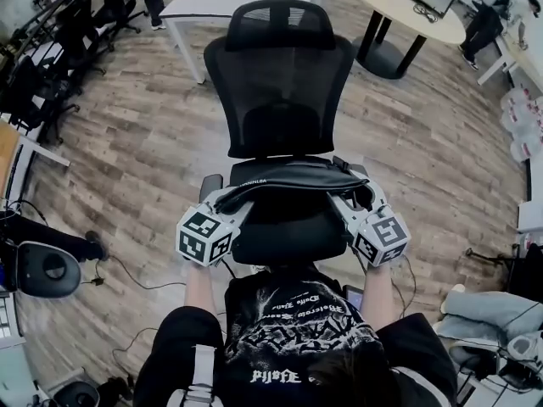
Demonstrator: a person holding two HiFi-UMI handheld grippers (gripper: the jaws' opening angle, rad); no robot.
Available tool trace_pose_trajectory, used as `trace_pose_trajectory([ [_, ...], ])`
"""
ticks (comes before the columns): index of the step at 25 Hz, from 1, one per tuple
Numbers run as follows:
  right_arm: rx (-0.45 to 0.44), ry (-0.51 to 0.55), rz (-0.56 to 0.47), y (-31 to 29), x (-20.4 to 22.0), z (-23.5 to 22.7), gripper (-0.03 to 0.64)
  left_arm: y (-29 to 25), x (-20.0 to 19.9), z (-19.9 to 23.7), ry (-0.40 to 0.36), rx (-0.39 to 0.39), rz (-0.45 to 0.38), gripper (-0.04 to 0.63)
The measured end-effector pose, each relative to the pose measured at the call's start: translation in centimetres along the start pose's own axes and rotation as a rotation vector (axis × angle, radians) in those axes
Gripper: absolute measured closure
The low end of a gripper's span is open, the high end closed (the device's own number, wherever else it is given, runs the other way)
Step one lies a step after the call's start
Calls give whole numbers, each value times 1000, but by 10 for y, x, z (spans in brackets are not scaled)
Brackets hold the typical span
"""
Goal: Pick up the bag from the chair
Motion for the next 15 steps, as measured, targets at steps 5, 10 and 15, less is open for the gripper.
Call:
trace_pose_trajectory([
  [5, 7, 27, -56, 12, -22, 2, 379, 12, -21, -4, -14, -17, -35, 531],
  [10, 26, 34, -100, 19, -45, -1, 387, 18, -47, -5, -31, -88, -43, 531],
  [15, 41, 44, -151, 22, -66, -4, 387, 28, -70, -4, -64, -110, -85, 531],
])
Point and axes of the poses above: the fingertips, and each gripper's own axes: y backward along the fingers, z to its left, x out of its underside, the point moved 4 cm from there along y, backward along the fingers, and after that the axes turned 8 degrees about z, right-handed, at the moved point
